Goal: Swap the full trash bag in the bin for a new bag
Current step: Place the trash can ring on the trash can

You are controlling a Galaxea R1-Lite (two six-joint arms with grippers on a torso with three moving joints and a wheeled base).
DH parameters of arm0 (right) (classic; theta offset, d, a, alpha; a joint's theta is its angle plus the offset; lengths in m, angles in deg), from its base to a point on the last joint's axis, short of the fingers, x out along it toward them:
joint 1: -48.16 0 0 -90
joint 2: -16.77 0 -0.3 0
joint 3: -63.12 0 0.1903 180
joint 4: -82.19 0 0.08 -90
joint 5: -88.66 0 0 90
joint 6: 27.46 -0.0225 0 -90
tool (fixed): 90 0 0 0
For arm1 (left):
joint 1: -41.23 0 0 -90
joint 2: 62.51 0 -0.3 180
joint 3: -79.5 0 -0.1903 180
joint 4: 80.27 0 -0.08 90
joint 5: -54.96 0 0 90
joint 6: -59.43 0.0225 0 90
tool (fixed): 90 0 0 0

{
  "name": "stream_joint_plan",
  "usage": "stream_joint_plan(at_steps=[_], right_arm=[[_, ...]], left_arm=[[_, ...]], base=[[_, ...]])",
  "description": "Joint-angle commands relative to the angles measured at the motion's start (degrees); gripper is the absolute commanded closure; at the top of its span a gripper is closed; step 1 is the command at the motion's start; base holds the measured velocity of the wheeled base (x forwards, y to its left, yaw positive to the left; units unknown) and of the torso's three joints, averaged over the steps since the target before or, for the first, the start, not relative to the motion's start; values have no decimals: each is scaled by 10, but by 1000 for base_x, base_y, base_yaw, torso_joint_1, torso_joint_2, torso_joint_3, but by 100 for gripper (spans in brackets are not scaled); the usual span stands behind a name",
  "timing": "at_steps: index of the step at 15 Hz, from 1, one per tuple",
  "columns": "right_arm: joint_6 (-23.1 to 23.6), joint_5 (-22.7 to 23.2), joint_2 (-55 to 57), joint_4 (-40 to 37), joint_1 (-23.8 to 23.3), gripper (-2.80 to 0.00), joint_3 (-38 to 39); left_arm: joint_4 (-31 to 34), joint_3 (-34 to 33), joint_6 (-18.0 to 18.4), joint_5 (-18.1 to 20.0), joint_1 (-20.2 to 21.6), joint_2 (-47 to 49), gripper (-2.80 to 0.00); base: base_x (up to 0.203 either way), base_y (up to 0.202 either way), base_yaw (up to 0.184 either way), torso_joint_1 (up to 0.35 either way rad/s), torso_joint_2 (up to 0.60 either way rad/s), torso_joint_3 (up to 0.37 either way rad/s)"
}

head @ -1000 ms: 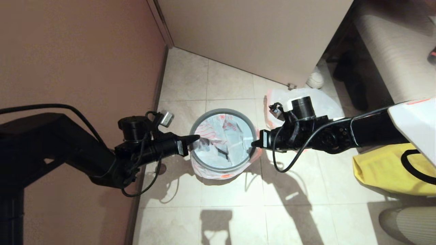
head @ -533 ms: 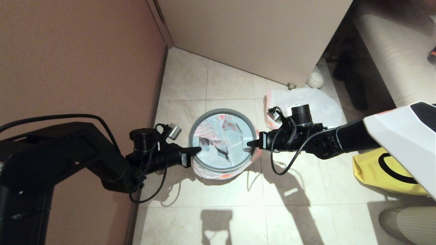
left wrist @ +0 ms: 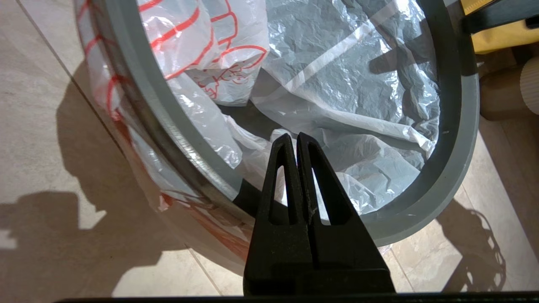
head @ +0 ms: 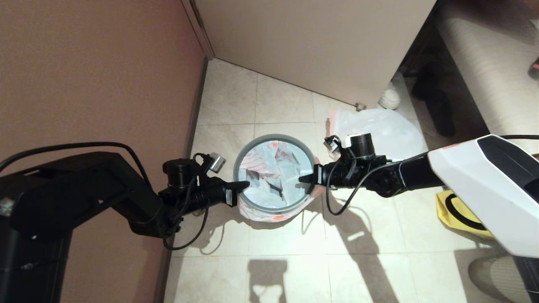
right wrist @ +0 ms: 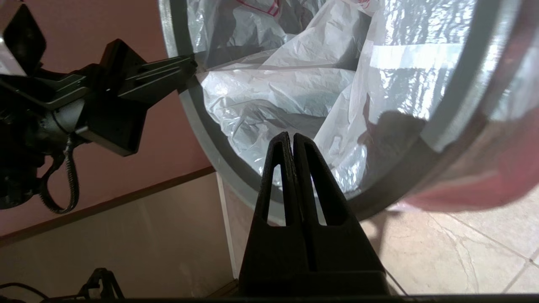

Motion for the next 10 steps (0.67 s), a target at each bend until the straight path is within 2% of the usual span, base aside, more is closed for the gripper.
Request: stream_joint_plan(at_steps=[1,4,10], right_arm=[[-1,2,43,-1,4,0,-26],[-7,1,82,-19,2,0,-73],[-7,1,90,-22,0,0,-90]], left_arm=[[-3,7,-1,1,0,8,0],[-3,9,-1,1,0,8,0],[-3,16,-1,-7,0,19,0]], base=[[0,0,0,0,0,0],[0,0,0,0,0,0],[0,0,0,0,0,0]])
